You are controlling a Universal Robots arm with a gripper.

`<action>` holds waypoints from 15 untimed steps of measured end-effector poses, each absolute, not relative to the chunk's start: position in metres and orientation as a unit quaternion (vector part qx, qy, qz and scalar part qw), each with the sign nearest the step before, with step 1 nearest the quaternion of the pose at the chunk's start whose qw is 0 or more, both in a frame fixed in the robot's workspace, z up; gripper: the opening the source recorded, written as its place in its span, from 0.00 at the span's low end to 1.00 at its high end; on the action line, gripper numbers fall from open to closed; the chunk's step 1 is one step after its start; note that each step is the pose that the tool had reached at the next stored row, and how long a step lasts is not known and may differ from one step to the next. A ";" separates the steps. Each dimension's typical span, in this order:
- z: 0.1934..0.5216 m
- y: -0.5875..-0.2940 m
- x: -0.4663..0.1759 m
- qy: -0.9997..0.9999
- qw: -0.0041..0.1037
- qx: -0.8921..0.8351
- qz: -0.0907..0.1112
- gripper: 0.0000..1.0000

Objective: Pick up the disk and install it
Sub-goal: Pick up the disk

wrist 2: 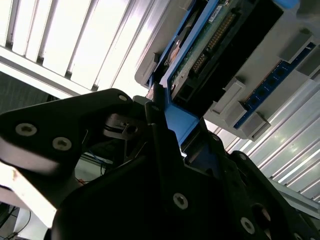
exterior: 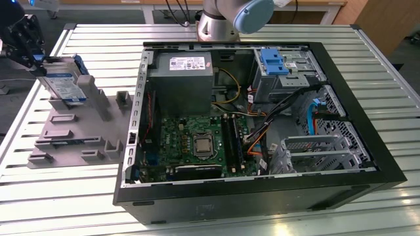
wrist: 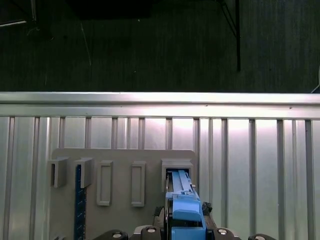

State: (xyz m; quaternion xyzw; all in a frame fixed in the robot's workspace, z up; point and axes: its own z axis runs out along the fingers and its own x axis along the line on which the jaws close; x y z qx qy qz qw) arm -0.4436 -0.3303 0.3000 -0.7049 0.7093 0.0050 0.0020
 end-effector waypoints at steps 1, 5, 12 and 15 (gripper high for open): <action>0.300 -0.330 -0.444 0.709 0.002 -0.705 0.005 0.36; 0.302 -0.330 -0.444 0.709 0.002 -0.705 0.005 0.36; 0.305 -0.330 -0.444 0.709 0.002 -0.705 0.005 0.36; 0.307 -0.330 -0.444 0.709 0.002 -0.705 0.005 0.36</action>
